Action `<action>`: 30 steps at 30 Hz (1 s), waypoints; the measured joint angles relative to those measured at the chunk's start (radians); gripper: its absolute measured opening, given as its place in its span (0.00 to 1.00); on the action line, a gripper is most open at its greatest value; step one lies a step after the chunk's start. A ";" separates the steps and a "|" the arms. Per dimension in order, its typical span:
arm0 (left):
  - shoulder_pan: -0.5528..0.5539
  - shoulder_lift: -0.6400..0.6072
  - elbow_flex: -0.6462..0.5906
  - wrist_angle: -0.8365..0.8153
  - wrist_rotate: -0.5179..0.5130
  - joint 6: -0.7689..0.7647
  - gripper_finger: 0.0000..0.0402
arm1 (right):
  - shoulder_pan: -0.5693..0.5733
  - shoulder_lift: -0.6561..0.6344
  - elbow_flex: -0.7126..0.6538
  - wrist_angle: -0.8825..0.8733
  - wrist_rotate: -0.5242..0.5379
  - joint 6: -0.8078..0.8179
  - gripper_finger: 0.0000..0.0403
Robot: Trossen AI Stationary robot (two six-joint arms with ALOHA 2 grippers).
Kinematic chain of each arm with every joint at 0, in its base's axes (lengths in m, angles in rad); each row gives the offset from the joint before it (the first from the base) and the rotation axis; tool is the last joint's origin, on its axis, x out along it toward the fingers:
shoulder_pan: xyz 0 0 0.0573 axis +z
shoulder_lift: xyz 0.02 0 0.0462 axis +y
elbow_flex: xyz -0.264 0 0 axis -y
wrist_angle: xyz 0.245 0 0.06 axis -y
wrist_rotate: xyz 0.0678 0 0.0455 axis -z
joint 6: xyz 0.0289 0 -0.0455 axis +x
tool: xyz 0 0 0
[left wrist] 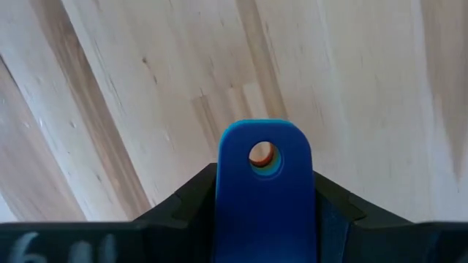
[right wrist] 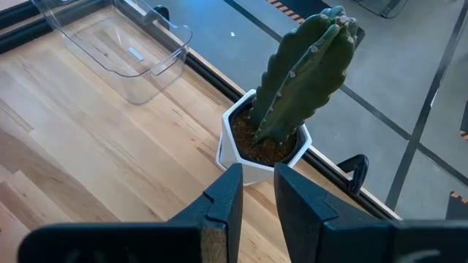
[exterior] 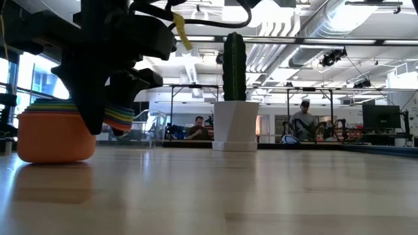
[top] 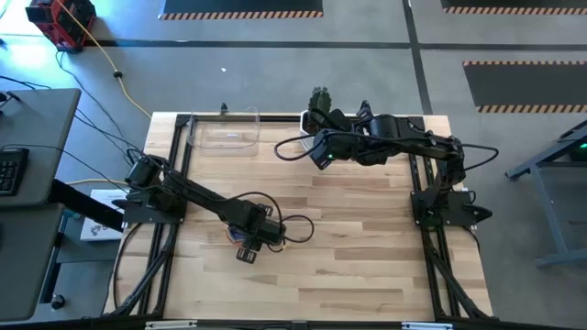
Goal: Nest measuring cups in basket
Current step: Put the stacked measuring cups into the transparent bin
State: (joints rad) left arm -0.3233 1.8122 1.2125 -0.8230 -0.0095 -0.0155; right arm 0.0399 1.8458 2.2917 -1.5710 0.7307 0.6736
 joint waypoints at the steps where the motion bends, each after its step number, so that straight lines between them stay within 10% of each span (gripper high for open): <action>1: 0.002 0.000 0.000 -0.006 0.000 0.002 0.35 | 0.000 0.000 0.000 0.000 0.000 0.000 0.18; 30: 0.187 0.000 0.000 -0.082 -0.002 0.196 0.35 | 0.000 0.000 0.000 0.000 -0.001 -0.001 0.18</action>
State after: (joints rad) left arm -0.1359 1.8118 1.2125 -0.9051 -0.0113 0.1807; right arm 0.0399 1.8458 2.2917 -1.5711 0.7298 0.6723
